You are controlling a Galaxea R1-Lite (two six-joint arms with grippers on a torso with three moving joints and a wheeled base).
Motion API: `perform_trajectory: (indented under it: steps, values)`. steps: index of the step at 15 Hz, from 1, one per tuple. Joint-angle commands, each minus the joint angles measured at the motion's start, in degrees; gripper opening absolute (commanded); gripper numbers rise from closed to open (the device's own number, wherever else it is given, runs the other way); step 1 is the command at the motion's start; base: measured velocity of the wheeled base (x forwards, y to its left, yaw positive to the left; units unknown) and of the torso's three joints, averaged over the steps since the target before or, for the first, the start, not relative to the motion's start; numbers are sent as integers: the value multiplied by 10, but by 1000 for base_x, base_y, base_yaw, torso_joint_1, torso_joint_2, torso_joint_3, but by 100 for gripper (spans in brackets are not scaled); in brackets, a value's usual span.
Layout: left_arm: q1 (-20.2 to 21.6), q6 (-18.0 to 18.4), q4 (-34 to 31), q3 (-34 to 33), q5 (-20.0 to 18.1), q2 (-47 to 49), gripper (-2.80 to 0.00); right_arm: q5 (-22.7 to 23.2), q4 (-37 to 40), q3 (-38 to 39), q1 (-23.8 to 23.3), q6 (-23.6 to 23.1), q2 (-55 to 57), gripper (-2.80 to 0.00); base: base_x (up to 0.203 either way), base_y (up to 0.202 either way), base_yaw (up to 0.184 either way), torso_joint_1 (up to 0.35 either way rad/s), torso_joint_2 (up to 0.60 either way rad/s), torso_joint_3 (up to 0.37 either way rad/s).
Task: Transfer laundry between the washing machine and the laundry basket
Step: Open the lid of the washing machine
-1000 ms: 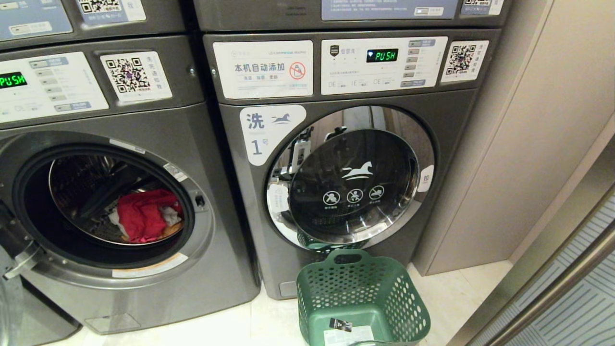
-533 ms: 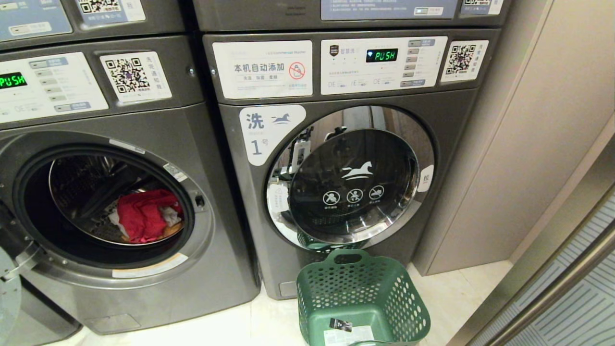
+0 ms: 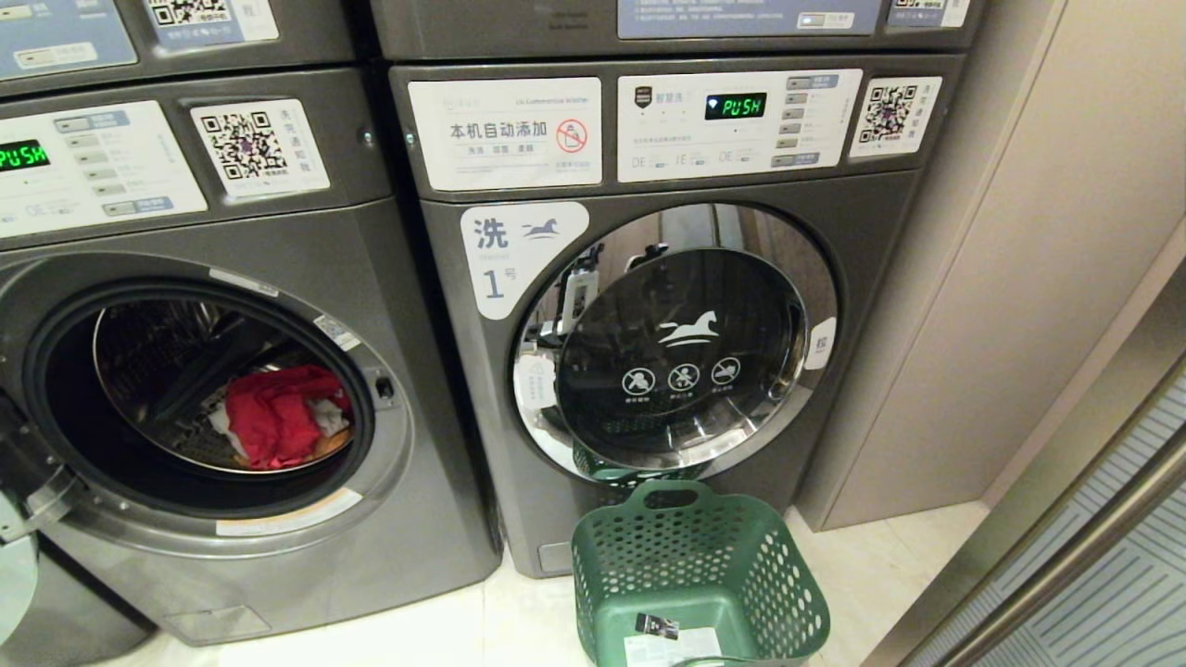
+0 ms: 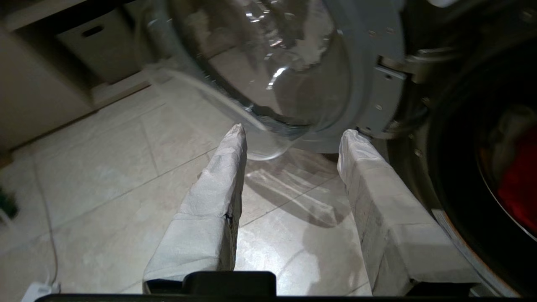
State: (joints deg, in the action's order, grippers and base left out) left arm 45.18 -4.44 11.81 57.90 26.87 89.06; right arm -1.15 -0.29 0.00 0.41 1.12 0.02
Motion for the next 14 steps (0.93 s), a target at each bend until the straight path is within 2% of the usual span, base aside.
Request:
perform_trajectory:
  steps: [1, 3, 4, 5, 7, 8, 9, 10, 12, 13, 14]
  values:
    - [-16, 64, 40, -83, -136, -67, -280, 0, 0, 0, 0, 0, 0, -280, 0, 0, 0, 0, 0, 0]
    - [1, 105, 50, -113, -261, -91, -280, 0, 0, 0, 0, 0, 0, -280, 0, 0, 0, 0, 0, 0]
    - [5, 113, 52, -122, -302, -97, -280, 0, 0, 0, 0, 0, 0, -280, 0, 0, 0, 0, 0, 0]
    - [6, 117, 50, -130, -322, -99, -280, 0, 0, 0, 0, 0, 0, -280, 0, 0, 0, 0, 0, 0]
    - [9, 119, 42, -147, -318, -101, -280, 0, -1, 0, 0, 0, 1, -280, 0, 0, 0, 0, 0, 0]
    - [19, 120, 38, -149, -294, -96, -280, 0, -1, 0, 0, 0, 1, -280, 0, 0, 0, 0, 0, 0]
    - [28, 120, 28, -149, -241, -87, -280, -1, -1, 0, 0, 0, 1, -280, 0, 0, 0, 0, 0, 0]
    - [36, 119, 12, -146, -168, -72, -280, 0, 0, 0, 0, 0, 1, -280, 0, 0, 0, 0, 0, 0]
    - [62, 108, -44, -121, 5, -25, -280, 0, -1, 0, 0, 0, 0, -280, 0, 0, 0, 0, 0, 0]
    - [74, 85, -83, -91, 70, 8, -280, 0, -1, 0, 0, 0, 0, -280, 0, 0, 0, 0, 0, 0]
    - [79, 45, -116, -55, 92, 32, -280, 0, -1, 0, 0, 0, 0, -280, 0, 0, 0, 0, 0, 0]
